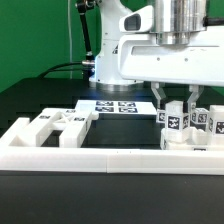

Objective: Assemble chair

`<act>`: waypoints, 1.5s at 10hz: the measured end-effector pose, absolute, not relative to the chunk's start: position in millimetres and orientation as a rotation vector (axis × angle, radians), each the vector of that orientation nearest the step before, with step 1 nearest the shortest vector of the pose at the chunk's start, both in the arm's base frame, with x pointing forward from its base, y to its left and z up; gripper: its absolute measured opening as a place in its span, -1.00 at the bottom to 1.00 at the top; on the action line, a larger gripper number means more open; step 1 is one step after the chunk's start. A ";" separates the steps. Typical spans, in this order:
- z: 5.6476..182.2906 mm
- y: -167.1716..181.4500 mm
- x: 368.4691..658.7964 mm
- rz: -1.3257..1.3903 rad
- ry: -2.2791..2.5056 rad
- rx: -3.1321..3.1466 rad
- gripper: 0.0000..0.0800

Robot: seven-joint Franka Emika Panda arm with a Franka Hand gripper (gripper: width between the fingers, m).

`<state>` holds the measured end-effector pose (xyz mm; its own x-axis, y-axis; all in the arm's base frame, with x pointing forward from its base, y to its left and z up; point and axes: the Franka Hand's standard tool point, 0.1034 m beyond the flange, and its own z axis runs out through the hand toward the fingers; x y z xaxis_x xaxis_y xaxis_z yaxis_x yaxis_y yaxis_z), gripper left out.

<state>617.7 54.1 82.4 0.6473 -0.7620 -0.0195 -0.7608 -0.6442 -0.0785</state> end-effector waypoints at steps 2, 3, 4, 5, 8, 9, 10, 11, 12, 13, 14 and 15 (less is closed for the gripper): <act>82.1 54.2 617.8 -0.014 1.520 -2.659 -0.27; 82.2 55.1 617.9 -0.007 1.623 -2.598 -0.27; 82.5 56.4 618.4 -0.003 1.705 -2.542 -0.27; 82.7 56.7 618.7 0.006 1.793 -2.472 -0.27; 82.4 57.6 618.6 0.007 1.792 -2.473 0.20; 82.4 57.6 618.4 0.003 1.709 -2.531 0.20; 82.4 58.0 618.4 -0.002 1.639 -2.577 0.53; 82.1 58.5 618.4 -0.015 1.469 -2.680 0.61; 82.3 60.5 618.2 -0.022 1.317 -2.758 0.61; 82.4 61.1 618.3 -0.029 1.182 -2.819 0.62; 82.8 60.9 619.1 -0.041 1.065 -2.865 0.62; 82.5 60.3 619.3 -0.055 0.909 -2.919 0.62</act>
Offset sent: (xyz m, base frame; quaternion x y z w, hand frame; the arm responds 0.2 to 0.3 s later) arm -0.0006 0.0114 -0.0088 -0.0245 -0.0255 0.1984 0.9795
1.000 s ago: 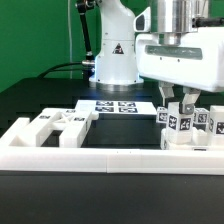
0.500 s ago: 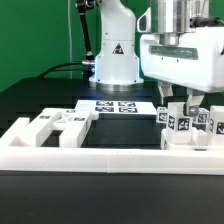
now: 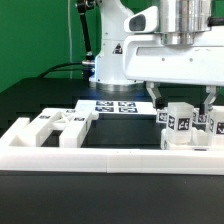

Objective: Assemble chair

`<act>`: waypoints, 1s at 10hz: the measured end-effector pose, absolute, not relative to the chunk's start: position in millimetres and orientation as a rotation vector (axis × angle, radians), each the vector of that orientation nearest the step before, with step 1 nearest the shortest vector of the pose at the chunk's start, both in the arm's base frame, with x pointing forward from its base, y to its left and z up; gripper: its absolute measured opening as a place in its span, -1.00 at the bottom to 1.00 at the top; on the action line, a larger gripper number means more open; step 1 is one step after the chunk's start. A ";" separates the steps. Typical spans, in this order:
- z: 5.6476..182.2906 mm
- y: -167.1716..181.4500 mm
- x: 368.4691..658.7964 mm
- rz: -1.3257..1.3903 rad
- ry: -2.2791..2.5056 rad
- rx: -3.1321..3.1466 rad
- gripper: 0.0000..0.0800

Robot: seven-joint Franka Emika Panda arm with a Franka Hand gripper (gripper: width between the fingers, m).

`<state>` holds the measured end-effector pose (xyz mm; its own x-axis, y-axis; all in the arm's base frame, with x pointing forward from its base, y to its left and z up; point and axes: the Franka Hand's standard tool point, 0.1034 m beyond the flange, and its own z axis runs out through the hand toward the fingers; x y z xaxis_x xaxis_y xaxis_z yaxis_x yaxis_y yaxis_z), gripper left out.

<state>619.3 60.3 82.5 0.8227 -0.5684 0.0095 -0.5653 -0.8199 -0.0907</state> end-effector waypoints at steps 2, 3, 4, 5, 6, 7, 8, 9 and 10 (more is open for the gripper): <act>81.3 60.0 618.1 -0.066 0.646 -2.993 0.62; 81.3 59.9 618.1 -0.070 0.539 -3.017 0.62; 81.1 59.8 618.1 -0.076 0.400 -3.041 0.62; 80.2 59.8 617.8 -0.078 0.301 -3.056 0.62; 78.9 58.5 617.6 -0.079 0.198 -3.069 0.62; 78.5 56.8 617.7 -0.083 0.052 -3.083 0.62; 78.5 57.0 617.7 -0.085 -0.028 -3.086 0.62; 78.1 57.2 617.5 -0.086 -0.111 -3.090 0.62; 77.4 56.4 617.2 -0.086 -0.228 -3.093 0.40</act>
Offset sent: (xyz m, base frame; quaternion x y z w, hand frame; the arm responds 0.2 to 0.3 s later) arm -0.0008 0.0008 0.0015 -0.0035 0.0058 -0.2186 0.9758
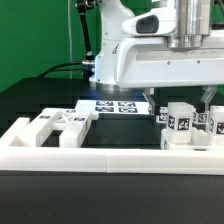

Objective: Assemble chair

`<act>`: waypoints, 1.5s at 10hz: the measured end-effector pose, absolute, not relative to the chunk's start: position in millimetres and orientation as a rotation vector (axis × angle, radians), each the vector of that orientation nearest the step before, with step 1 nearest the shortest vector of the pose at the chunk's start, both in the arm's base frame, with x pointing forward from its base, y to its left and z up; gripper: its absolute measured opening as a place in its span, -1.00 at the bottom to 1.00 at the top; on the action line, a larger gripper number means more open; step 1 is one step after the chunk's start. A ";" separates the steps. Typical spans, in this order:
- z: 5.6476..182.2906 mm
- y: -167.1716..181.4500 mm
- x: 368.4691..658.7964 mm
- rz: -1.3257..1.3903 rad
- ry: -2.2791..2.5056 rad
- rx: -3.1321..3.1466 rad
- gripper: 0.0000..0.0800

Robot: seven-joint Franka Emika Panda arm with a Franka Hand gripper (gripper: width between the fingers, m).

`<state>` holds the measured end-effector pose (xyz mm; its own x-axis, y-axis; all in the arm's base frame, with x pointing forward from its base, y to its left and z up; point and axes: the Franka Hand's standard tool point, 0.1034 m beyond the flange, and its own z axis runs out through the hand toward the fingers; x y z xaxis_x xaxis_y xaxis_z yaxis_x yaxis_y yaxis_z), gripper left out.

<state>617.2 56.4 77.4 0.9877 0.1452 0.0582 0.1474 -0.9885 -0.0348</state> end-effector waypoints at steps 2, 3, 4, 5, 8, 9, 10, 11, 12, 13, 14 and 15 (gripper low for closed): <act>77.3 56.5 617.1 -0.085 -0.180 -3.093 0.06; 77.2 56.4 617.1 -0.084 -0.152 -3.095 -0.27; 77.1 56.3 617.0 -0.084 -0.153 -3.095 -0.27; 77.0 56.7 617.0 -0.083 -0.112 -3.094 -0.27; 76.6 57.6 616.5 -0.070 0.313 -3.070 -0.27; 76.0 58.8 615.6 -0.061 0.537 -3.032 -0.27; 75.7 59.0 615.2 -0.054 0.740 -2.987 -0.27; 75.4 59.6 614.7 -0.047 0.925 -2.934 -0.27; 75.1 59.7 614.5 -0.046 1.076 -2.876 -0.27; 74.9 59.9 614.3 -0.033 1.306 -2.771 -0.27; 74.7 59.3 614.3 -0.019 1.490 -2.666 -0.27; 74.8 58.9 614.4 -0.014 1.569 -2.618 -0.27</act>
Offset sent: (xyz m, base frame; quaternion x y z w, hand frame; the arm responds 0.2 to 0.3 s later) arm 0.0000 0.0000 0.0000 0.0000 0.0000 0.0000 1.0000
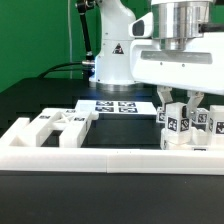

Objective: Assemble chair

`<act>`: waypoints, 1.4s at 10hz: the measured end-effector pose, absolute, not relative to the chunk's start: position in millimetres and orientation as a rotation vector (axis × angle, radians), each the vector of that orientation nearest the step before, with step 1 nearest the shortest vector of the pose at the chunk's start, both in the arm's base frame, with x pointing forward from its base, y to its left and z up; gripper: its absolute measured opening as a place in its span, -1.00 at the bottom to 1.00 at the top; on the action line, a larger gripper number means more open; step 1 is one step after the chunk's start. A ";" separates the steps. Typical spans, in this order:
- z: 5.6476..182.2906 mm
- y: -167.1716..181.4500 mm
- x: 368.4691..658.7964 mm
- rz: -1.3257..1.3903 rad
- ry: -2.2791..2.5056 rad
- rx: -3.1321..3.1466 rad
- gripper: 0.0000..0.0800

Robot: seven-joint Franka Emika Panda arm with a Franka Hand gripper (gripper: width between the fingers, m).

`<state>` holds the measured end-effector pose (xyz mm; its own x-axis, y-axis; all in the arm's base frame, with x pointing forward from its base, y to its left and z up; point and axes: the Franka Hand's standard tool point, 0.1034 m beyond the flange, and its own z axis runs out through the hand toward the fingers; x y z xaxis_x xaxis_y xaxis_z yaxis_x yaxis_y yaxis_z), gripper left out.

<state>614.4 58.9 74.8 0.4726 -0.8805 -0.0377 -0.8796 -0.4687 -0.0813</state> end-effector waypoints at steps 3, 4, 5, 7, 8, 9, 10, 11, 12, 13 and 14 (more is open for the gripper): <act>74.6 58.5 614.9 0.007 1.825 -2.441 -0.27; 74.6 58.4 615.1 0.006 1.841 -2.429 -0.27; 74.6 58.5 615.1 0.004 1.801 -2.459 -0.18; 74.4 60.1 614.8 0.000 1.725 -2.512 0.27; 74.4 60.9 614.7 -0.007 1.599 -2.596 0.27; 74.4 62.3 614.7 -0.017 1.422 -2.696 0.55; 74.6 62.6 615.4 -0.030 1.285 -2.763 0.60; 74.8 60.9 616.3 -0.046 1.139 -2.825 0.60; 74.2 59.7 615.9 -0.055 0.987 -2.884 0.62; 73.7 59.8 615.2 -0.059 0.867 -2.925 0.62; 73.7 59.6 615.2 -0.064 0.760 -2.956 0.62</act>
Offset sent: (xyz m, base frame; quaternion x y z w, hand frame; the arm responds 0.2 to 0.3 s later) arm -0.0019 -0.0008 -0.0014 -0.0123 0.0092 0.1857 0.9825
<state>615.2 59.6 73.7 0.8755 -0.4828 0.0187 -0.4791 -0.8725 -0.0960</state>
